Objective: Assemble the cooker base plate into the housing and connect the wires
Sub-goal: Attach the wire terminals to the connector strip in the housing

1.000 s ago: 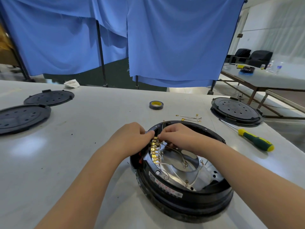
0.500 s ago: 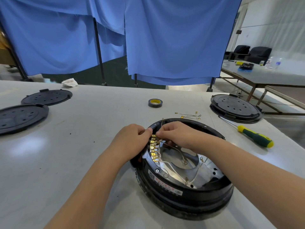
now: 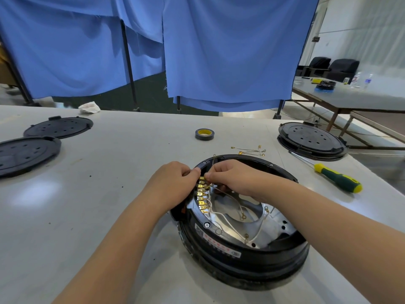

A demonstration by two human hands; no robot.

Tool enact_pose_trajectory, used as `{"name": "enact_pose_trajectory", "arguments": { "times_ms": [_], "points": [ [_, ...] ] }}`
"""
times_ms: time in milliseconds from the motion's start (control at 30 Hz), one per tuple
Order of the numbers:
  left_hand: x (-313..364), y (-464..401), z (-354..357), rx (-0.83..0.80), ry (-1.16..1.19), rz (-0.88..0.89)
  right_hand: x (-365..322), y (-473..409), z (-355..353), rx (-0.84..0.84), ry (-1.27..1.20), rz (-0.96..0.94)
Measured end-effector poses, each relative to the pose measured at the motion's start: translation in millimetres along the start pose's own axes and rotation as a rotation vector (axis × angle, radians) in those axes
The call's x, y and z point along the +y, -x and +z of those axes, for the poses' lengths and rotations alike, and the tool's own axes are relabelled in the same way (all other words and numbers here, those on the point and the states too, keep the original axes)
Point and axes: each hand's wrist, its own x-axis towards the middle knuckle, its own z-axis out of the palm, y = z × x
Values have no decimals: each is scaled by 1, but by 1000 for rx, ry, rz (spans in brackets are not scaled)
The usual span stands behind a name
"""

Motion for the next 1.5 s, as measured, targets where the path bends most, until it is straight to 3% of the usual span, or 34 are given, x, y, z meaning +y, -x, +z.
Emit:
{"name": "enact_pose_trajectory", "arguments": {
  "times_ms": [233, 433, 533, 633, 733, 1000, 1500],
  "points": [
    [-1, 3, 3, 44, 98, -10, 1, -3, 1, 43, 38, -20],
    [-2, 4, 0, 46, 116, -6, 6, 10, -13, 281, 151, -225],
    [-3, 5, 0, 49, 104, -12, 2, 19, -20, 148, 220, -265],
    [-6, 6, 0, 60, 112, -28, -1, 26, -16, 11, 280, -244],
    [-6, 7, 1, 68, 113, -20, -3, 30, -6, -3, 342, -206],
    [-6, 7, 3, 80, 107, -3, -11, 35, 9, 160, 216, -132],
    [-5, 6, 4, 123, 61, 10, -25, 43, 22, 298, 378, -21]
  ]
}}
